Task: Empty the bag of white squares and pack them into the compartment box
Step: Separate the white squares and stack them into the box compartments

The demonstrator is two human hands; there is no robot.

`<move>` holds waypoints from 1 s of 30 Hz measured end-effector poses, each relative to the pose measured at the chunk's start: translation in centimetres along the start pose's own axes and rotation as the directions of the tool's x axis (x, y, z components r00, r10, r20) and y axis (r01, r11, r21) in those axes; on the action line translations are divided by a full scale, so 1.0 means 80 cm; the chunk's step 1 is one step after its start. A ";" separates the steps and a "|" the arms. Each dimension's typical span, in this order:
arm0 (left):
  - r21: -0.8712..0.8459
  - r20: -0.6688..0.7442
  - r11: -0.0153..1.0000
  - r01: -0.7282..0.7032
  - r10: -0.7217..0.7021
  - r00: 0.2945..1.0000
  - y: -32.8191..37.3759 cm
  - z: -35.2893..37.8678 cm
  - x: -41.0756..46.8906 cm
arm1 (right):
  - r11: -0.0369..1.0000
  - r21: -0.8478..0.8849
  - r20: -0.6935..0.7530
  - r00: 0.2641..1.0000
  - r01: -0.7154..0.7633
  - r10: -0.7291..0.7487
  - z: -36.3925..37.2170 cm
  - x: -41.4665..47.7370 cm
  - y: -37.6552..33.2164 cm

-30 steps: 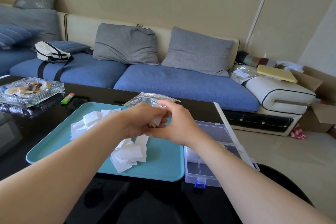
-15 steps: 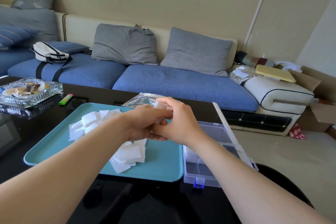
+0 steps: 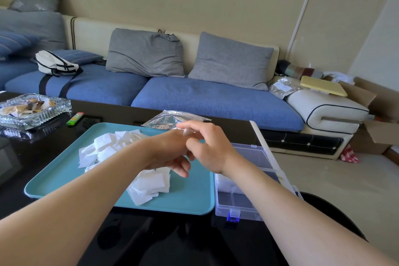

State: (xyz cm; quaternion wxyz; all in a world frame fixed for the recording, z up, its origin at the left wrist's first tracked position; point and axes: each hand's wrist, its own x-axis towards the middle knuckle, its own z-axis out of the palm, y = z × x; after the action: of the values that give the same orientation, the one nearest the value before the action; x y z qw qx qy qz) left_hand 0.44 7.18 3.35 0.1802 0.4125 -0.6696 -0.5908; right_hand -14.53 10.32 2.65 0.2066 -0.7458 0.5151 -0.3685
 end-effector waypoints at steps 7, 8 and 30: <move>0.053 -0.081 0.998 -0.029 0.033 0.996 -0.010 0.010 0.012 | 0.999 -0.054 -0.160 0.987 0.000 -0.009 -0.010 -0.002 0.011; 0.065 -0.084 0.997 -0.044 0.049 0.995 -0.011 0.014 0.015 | 0.998 -0.059 -0.159 0.987 0.000 -0.009 -0.013 -0.005 0.012; 0.931 0.299 0.043 -0.361 0.475 0.827 -0.038 0.124 0.051 | 0.765 -0.331 -0.132 0.830 -0.553 0.542 -0.122 -0.088 0.103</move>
State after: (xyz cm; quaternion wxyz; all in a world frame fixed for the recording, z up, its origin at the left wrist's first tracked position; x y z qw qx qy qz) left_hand -8.21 10.54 -2.86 0.0726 0.2429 -0.9651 0.0659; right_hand -28.43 14.31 0.88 0.1596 -0.5824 0.7706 -0.2037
